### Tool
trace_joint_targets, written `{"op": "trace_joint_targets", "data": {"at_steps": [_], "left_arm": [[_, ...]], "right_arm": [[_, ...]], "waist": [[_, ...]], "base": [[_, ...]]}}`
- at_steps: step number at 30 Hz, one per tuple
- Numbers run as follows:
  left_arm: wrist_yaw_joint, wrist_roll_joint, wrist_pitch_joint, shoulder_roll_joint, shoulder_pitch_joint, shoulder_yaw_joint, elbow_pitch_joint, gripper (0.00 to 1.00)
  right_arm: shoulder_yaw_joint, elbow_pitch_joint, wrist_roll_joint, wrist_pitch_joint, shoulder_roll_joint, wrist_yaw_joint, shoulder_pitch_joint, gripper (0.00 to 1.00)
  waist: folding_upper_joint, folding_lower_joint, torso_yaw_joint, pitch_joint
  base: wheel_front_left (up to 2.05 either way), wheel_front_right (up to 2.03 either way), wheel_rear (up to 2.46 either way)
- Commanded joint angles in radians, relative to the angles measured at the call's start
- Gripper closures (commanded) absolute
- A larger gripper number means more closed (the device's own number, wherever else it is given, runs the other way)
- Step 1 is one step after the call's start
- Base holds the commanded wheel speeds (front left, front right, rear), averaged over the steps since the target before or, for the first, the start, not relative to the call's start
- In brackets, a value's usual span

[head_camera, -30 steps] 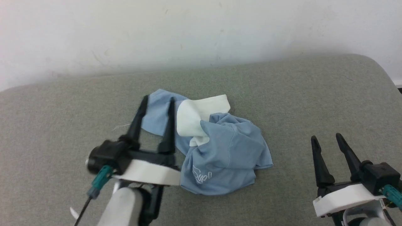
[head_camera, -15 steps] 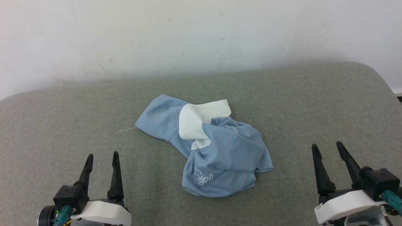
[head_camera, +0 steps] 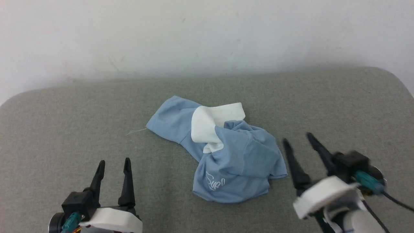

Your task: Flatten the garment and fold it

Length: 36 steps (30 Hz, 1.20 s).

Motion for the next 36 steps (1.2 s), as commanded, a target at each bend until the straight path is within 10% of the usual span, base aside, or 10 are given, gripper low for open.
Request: {"op": "trace_joint_targets", "data": {"at_steps": [1, 17, 19, 21, 27, 36], "left_arm": [[-0.009, -0.006, -0.002, -0.005, -0.016, -0.002, 0.000, 0.00], [-0.028, -0.003, -0.010, -0.050, -0.093, -0.015, 0.040, 0.00], [-0.029, -0.001, -0.010, -0.055, -0.095, -0.012, 0.041, 0.00], [-0.031, 0.001, -0.010, -0.059, -0.096, -0.006, 0.042, 0.00], [-0.031, 0.008, -0.010, -0.067, -0.081, 0.019, 0.043, 0.00], [-0.035, 0.015, -0.010, -0.064, -0.062, 0.030, 0.060, 0.00]], "right_arm": [[0.027, 0.012, 0.019, 0.024, -0.011, -0.001, -0.037, 0.00], [0.557, 0.255, 0.355, 0.459, -0.215, -0.001, -0.529, 0.00], [0.579, 0.283, 0.390, 0.488, -0.227, -0.001, -0.547, 0.82], [0.587, 0.286, 0.416, 0.486, -0.241, -0.001, -0.558, 1.00], [0.447, 0.212, 0.423, 0.317, -0.277, -0.001, -0.530, 1.00], [-0.111, 0.096, 0.368, 0.155, -0.187, -0.001, -0.135, 1.00]], "waist": [[0.0000, -0.0001, 0.008, 0.011], [0.0000, -0.0001, 0.067, 0.085], [0.0000, -0.0001, 0.070, 0.088], [0.0000, -0.0001, 0.069, 0.089], [0.0000, -0.0001, 0.042, 0.081], [0.0000, -0.0001, 0.001, 0.047]], "base": [[0.00, 0.00, 0.00], [0.00, 0.00, 0.00], [0.00, 0.00, 0.00], [0.00, 0.00, 0.00], [0.00, 0.00, 0.00], [0.00, 0.00, 0.00]]}}
